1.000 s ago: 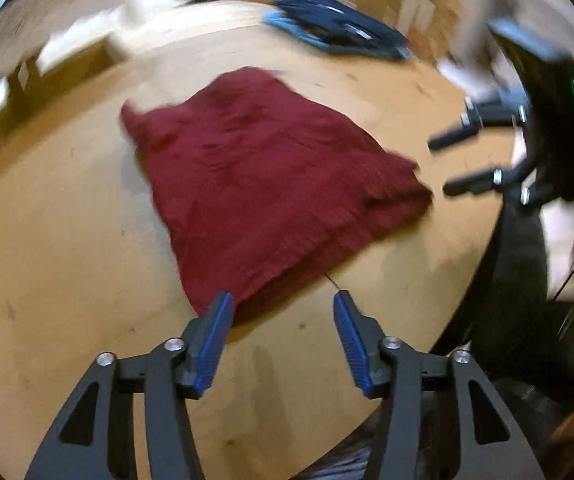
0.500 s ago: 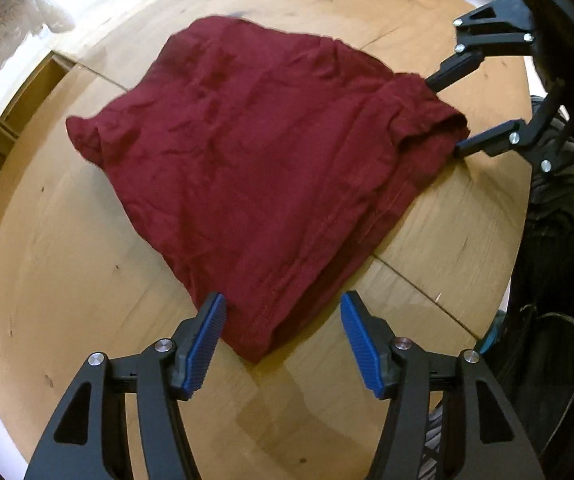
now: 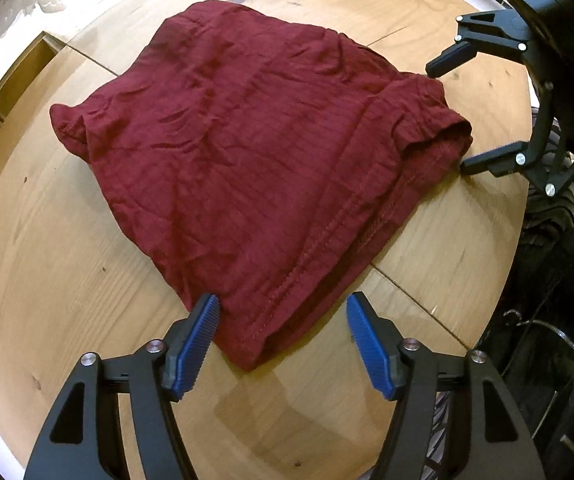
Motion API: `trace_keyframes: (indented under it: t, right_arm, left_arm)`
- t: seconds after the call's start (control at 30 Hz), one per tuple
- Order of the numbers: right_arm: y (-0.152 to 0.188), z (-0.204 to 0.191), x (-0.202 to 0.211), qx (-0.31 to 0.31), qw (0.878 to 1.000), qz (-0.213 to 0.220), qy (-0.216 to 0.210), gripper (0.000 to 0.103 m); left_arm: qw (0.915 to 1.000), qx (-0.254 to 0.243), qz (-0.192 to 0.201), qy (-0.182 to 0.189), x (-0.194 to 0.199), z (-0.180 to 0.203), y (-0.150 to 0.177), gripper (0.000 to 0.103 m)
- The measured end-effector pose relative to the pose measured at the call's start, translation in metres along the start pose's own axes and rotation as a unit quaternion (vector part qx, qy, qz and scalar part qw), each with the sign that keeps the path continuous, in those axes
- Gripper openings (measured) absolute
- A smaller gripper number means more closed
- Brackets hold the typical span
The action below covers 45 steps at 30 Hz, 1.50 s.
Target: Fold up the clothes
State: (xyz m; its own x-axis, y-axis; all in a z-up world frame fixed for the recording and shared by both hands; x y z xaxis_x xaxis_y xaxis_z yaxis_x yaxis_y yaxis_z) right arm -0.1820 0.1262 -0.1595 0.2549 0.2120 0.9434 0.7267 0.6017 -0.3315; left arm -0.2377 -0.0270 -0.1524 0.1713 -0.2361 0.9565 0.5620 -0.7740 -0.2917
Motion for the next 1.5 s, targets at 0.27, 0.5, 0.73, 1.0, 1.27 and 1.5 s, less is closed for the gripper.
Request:
trace_keyframes:
  t: [0.27,0.5,0.73,1.0,1.27,1.5]
  right_arm:
    - [-0.006,0.003,0.002,-0.012,1.000,0.013,-0.005,0.045]
    - [-0.006,-0.001,-0.002,-0.013,1.000,0.014,-0.024,0.016]
    - [-0.010,0.014,0.011,-0.065,0.993,0.045,-0.086,0.013]
    - [-0.066,0.038,0.061,-0.089,0.983,0.127,-0.101,0.013]
    - [-0.142,0.088,0.040,-0.077,0.986,0.120,-0.083,0.013]
    - [-0.167,0.144,0.006,-0.136,0.983,0.084,-0.091,0.042]
  left_arm:
    - [0.9999,-0.015,0.005,0.002,0.006,0.006,0.000,0.040]
    - [0.9990,-0.039,0.020,0.001,0.010,0.019,0.000,0.008]
    - [0.9971,0.017,0.063,0.039,0.031,0.003,0.002,0.007]
    - [0.9846,0.078,0.139,0.071,0.082,-0.056,-0.008,0.007]
    - [0.9834,0.116,0.122,0.066,0.036,-0.139,-0.070,0.008]
    - [0.9704,0.217,0.086,0.061,-0.006,-0.197,-0.076,0.048]
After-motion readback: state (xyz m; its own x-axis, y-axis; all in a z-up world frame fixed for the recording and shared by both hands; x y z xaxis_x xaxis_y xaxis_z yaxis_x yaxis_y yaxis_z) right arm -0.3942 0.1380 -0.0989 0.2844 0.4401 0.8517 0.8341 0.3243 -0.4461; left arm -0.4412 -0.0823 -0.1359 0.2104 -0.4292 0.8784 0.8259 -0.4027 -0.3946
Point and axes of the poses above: each gripper's, at about its wrist camera, not at the fingertips, and x roughly against the way its jaws point, z to its right, y to its underside, the point moved 3 cm from there along -x, roughly the way its jaws point, and after that the axes turned 5 degrees about z, right-handed, at the moved point
